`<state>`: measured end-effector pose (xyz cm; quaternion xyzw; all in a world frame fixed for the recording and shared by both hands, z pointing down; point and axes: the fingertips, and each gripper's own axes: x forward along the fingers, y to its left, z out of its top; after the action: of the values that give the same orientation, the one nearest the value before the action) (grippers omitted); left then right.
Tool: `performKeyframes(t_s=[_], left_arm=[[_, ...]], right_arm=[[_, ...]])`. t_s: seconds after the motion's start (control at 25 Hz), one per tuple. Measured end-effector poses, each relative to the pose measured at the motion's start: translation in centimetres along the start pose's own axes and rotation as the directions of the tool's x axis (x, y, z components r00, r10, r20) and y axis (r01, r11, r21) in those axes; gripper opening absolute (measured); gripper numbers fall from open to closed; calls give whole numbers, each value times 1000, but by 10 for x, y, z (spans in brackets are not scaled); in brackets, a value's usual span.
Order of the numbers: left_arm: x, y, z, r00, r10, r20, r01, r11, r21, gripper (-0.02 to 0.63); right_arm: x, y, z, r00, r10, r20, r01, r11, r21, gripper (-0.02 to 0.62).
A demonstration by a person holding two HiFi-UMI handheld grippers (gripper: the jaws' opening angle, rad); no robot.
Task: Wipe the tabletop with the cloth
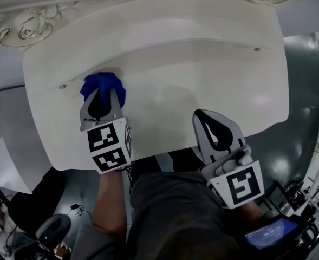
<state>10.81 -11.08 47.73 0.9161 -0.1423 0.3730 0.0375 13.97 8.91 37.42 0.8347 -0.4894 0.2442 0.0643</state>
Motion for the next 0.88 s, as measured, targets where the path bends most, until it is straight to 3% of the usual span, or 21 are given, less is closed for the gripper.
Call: performKeyframes(t_s=[0.52,0.88], left_arm=[[8,-80,10,996,-87,4,86,994,64,94],[-1,-116,4,995,-98,0,97,991,87,94]], right_arm=[[-48,-41,-11,997,-64,32,63,998,21,15],[-69,-56,-14,996,-61,59,61,998,2,15]])
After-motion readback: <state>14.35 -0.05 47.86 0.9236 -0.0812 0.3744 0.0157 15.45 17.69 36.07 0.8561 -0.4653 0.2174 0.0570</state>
